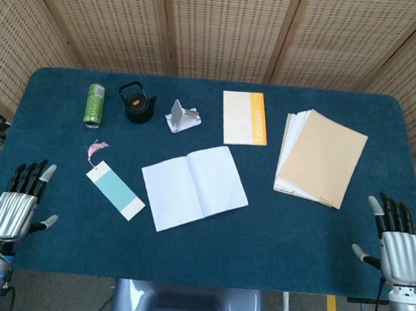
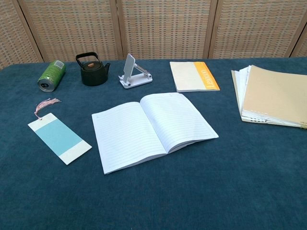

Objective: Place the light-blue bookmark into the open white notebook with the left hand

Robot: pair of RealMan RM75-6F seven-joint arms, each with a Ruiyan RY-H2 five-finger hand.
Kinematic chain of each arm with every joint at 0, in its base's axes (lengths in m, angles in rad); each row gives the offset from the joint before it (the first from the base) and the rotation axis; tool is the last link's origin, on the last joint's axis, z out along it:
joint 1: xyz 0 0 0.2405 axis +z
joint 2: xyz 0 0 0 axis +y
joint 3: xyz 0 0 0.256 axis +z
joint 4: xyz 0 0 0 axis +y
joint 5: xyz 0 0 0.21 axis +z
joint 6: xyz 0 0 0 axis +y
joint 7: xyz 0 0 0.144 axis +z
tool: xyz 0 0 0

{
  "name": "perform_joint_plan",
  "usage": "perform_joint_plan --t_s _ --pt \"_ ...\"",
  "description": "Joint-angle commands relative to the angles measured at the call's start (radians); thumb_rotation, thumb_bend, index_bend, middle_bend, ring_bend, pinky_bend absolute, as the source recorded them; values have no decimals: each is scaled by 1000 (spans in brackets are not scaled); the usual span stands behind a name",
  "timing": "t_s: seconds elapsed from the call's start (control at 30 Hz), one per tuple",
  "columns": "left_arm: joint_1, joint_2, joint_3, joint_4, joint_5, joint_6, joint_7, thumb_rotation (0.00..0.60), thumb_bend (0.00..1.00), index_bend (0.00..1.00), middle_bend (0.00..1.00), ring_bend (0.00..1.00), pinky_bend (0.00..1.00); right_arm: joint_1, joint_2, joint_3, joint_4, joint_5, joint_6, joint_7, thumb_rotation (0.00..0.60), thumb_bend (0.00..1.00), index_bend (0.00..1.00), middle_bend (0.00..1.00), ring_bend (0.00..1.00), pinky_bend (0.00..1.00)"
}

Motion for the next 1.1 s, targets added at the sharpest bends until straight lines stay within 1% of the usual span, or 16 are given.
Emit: perform_joint_plan --t_s 0.03,0.4,0.7,0.83,0.93,1.0,1.03,1.07,1.1 --pt "0 -1 0 1 0 -4 3 600 19 0 0 0 0 -1 1 0 1 -1 2 4 600 82 0 0 0 0" --pt "-9 3 -6 1 -4 -31 -12 600 19 0 0 0 0 1 0 1 5 2 -4 11 600 82 0 0 0 0" --pt "-36 -2 -14 2 -9 -78 -8 600 22 0 0 0 0 -1 -1 11 23 24 -11 33 600 82 0 0 0 0" --pt "-78 17 -25 -18 -3 -134 9 600 26 0 0 0 0 2 -3 13 30 29 -16 42 600 82 0 0 0 0" --pt "-123 41 -38 -34 -12 -202 15 600 38 13 0 0 0 4 -7 14 36 30 -19 43 600 82 0 0 0 0" --pt "-145 52 -45 -38 -23 -238 14 600 47 54 0 0 0 5 -9 15 39 32 -21 44 600 82 0 0 0 0" --pt "-162 59 -51 -40 -33 -266 13 600 48 94 0 0 0 5 -11 15 42 33 -23 45 600 82 0 0 0 0" --pt "-180 65 -58 -40 -45 -296 11 600 52 131 0 0 0 6 -12 15 45 35 -26 45 600 82 0 0 0 0" --pt "-213 66 -71 -29 -65 -349 10 600 62 153 0 0 0 7 -15 16 52 41 -33 46 600 81 0 0 0 0"
